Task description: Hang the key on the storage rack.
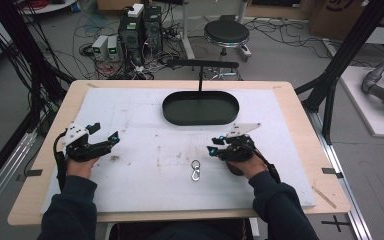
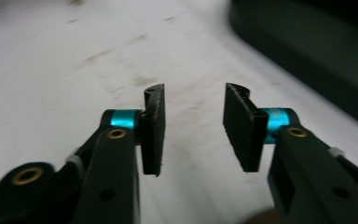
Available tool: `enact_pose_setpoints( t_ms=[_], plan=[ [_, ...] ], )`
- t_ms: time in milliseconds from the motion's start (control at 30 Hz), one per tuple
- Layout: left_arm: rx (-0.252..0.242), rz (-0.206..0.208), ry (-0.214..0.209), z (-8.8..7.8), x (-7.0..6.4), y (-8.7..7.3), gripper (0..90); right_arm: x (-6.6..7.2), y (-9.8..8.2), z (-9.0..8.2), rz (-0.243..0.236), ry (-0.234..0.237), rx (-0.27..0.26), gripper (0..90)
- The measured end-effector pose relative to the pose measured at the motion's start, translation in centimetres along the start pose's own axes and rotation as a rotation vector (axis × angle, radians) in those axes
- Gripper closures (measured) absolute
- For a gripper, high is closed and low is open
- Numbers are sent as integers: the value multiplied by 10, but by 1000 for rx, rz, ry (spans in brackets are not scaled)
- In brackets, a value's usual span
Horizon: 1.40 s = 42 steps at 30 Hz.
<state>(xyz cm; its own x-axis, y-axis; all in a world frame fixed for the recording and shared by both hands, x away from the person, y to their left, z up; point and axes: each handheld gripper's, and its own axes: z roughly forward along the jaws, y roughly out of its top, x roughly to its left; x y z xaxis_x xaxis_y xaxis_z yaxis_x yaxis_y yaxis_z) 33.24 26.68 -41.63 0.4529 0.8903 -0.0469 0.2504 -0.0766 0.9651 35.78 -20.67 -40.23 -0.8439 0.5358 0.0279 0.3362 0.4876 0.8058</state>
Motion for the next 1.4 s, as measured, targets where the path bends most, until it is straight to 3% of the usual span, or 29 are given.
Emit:
enact_pose_setpoints(
  t_ms=[67, 167, 200, 300, 533, 833, 900, 1167, 1233, 1400],
  plan=[
    [3, -2, 0, 0, 0, 0, 213, 11, 1, 14, -37, 98, 42, 614],
    [8, -3, 1, 0, -1, -1, 214, 15, 0, 20, -57, 131, 68, 614],
    [11, 4, -2, 1, -1, -1, 215, 18, -1, 25, -33, 167, 101, 614],
    [12, 9, -7, 1, -3, 0, 216, 20, -2, 32, -8, 196, 133, 614],
    [22, 7, -9, 2, -4, -1, 217, 23, -5, 43, 9, 202, 208, 644],
    [27, 10, -11, 3, -4, -1, 218, 25, -5, 46, 8, 224, 239, 789],
    [29, 10, -10, 3, -4, -2, 218, 26, -5, 46, -14, 232, 254, 877],
    [30, 10, -13, 3, -4, -2, 219, 27, -4, 45, -15, 211, 257, 900],
    [31, 11, -13, 3, -4, -2, 219, 26, -2, 41, -18, 193, 242, 900],
    [32, 7, -10, 3, -4, -2, 219, 16, 8, 22, -12, 150, 141, 900]
  ],
)
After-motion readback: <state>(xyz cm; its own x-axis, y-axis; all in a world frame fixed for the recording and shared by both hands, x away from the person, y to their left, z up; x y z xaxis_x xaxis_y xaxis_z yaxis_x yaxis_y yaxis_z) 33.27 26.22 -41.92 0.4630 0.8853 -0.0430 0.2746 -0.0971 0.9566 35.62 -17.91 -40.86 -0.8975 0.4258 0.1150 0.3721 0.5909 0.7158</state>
